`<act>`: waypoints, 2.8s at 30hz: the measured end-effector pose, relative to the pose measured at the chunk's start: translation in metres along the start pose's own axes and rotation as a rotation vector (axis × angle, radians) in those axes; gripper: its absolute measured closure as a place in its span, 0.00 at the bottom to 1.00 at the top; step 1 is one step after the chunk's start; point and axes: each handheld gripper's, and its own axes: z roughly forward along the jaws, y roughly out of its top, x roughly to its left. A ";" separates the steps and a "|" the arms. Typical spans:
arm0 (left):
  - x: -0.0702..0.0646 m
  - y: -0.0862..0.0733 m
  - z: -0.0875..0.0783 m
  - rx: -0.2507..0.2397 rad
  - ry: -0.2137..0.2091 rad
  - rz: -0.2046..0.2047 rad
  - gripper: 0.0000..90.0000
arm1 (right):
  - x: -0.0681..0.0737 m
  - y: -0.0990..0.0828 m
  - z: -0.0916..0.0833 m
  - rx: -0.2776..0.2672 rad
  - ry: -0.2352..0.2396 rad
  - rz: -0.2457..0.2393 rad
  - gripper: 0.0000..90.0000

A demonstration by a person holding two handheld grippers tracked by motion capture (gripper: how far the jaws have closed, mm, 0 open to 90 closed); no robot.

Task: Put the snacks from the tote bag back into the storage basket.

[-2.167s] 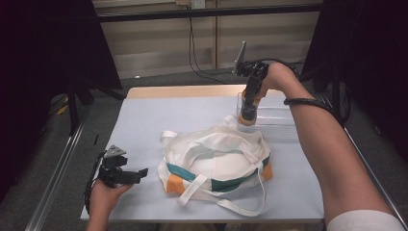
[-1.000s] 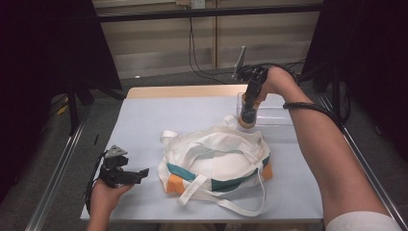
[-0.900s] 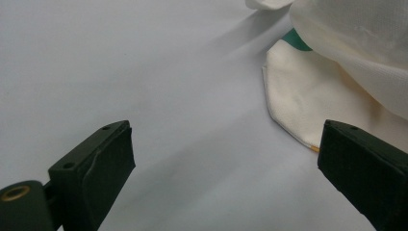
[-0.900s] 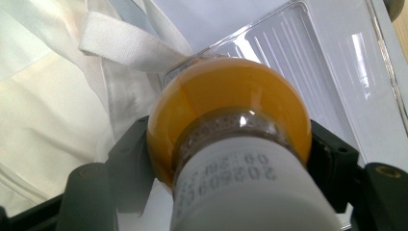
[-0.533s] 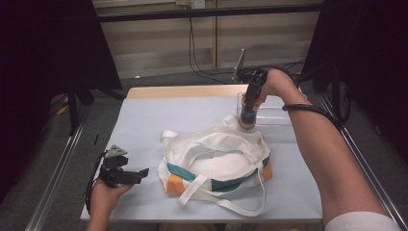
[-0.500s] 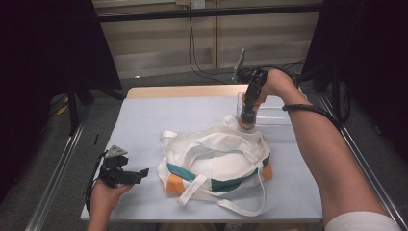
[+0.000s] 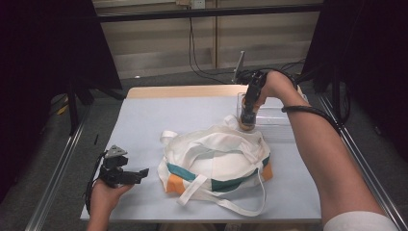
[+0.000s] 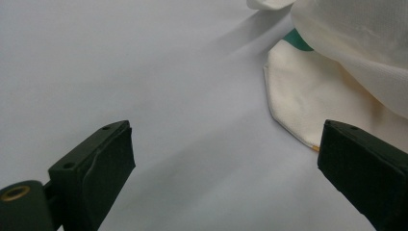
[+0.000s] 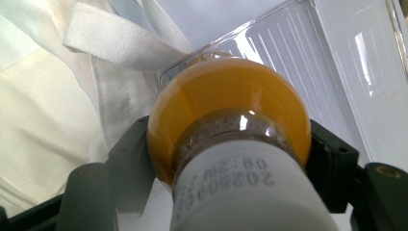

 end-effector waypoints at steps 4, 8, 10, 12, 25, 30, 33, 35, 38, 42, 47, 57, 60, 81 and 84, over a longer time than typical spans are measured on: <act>0.001 0.000 0.000 0.009 -0.003 0.012 0.06 | 0.000 0.000 0.001 -0.001 -0.002 -0.007 0.34; 0.000 0.000 0.000 0.001 0.001 0.007 0.06 | 0.001 0.000 0.001 -0.003 -0.006 -0.010 0.34; 0.000 0.001 0.000 0.000 0.000 0.006 0.06 | 0.001 0.000 0.002 -0.002 -0.008 -0.012 0.34; 0.000 0.001 0.000 0.000 0.000 0.007 0.06 | 0.002 0.000 0.003 0.001 -0.008 -0.011 0.34; -0.001 0.000 0.001 0.001 -0.002 0.001 0.06 | 0.000 -0.003 0.007 0.001 -0.005 -0.007 0.34; -0.001 0.000 0.001 0.002 0.001 0.004 0.06 | 0.001 -0.003 0.009 0.007 0.000 0.011 0.34; -0.001 0.000 0.001 0.002 -0.001 0.000 0.06 | 0.000 -0.004 0.011 -0.002 -0.002 -0.011 0.34; -0.001 0.000 0.002 0.000 -0.002 0.002 0.06 | 0.000 -0.004 0.012 -0.007 0.001 -0.007 0.34; -0.001 0.000 0.002 0.002 -0.002 0.004 0.06 | 0.000 -0.004 0.012 -0.003 0.001 -0.007 0.34; -0.002 0.000 0.002 -0.001 -0.001 0.000 0.06 | -0.001 -0.005 0.014 -0.003 0.003 -0.005 0.34; -0.001 0.000 0.002 0.005 0.001 0.008 0.06 | -0.001 -0.004 0.015 -0.004 0.004 -0.007 0.34; -0.002 0.000 0.003 0.004 0.000 0.002 0.06 | 0.000 -0.004 0.018 -0.003 0.000 -0.016 0.34; -0.001 0.000 0.002 0.008 0.006 0.005 0.06 | 0.000 -0.004 0.019 0.002 0.003 -0.011 0.34; -0.001 -0.001 0.003 0.030 0.002 0.021 0.06 | -0.002 -0.004 0.023 -0.039 0.030 0.023 0.33; -0.001 -0.001 0.003 0.027 -0.003 0.015 0.06 | -0.001 -0.003 0.024 -0.044 0.030 0.043 0.33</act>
